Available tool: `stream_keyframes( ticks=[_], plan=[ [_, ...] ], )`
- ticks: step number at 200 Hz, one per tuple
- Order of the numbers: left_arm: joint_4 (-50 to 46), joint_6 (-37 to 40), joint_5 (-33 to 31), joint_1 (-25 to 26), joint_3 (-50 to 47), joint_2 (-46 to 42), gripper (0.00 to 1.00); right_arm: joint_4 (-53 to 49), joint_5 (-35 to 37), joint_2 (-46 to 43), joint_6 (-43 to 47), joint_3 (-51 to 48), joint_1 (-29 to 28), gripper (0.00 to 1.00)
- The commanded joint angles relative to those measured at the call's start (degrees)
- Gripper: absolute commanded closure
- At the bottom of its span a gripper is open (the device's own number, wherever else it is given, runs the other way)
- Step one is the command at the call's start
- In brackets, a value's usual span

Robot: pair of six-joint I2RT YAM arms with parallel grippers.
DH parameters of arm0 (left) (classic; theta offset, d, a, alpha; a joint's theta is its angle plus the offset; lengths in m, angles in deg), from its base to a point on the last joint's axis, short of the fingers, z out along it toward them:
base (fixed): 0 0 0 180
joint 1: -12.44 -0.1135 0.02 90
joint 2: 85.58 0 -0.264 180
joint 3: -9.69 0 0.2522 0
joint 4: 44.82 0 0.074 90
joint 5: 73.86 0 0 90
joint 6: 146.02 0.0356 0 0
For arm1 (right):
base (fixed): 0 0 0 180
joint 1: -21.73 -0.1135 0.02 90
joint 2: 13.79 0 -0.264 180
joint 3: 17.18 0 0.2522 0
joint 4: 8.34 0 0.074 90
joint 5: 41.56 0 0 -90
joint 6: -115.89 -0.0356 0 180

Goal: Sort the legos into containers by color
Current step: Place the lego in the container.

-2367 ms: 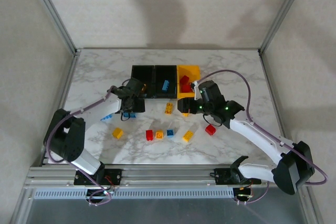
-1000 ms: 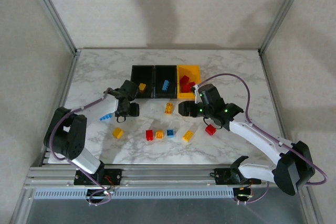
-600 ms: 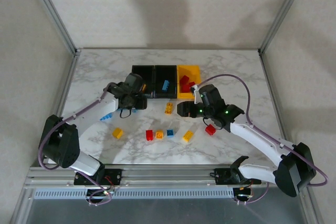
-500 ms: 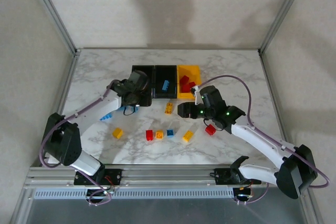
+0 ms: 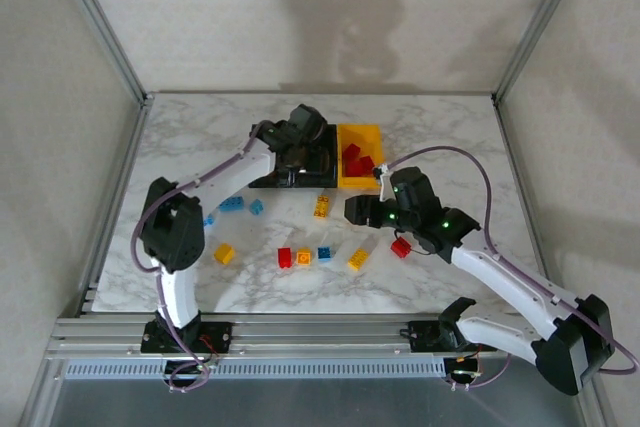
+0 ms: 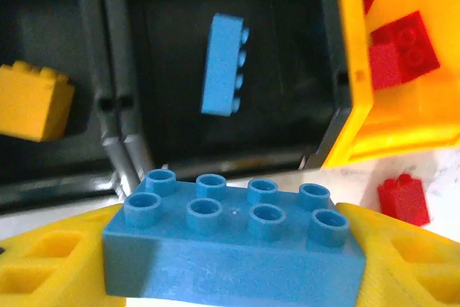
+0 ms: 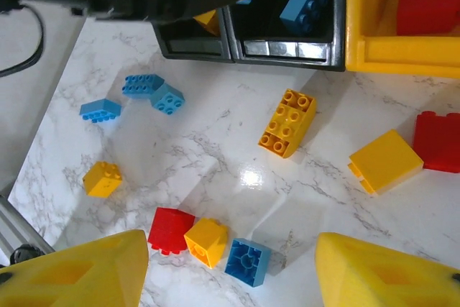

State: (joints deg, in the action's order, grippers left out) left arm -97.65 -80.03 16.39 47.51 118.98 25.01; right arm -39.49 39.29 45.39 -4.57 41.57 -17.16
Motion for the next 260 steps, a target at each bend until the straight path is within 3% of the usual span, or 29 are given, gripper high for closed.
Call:
stream_keyframes(
  ticks=[1,57,127,260],
  plan=[
    [-3.4,0.6,0.0,0.5,5.3,4.9,0.49,-1.7,1.9,-2.1,-0.8,-1.7,0.0,0.37],
    [-5.1,1.1,0.4,-0.3,13.9,13.5,0.49,-3.2,3.3,-4.6,-1.4,-2.7,0.5,0.37],
    [-4.3,1.5,2.7,-1.1,14.6,15.9,0.47,-3.4,3.5,-4.6,-1.7,-2.7,0.8,0.37],
    [-4.4,2.5,2.8,-1.9,14.6,16.2,0.27,-3.2,3.6,-4.9,-2.6,-2.7,0.7,0.37]
  ],
)
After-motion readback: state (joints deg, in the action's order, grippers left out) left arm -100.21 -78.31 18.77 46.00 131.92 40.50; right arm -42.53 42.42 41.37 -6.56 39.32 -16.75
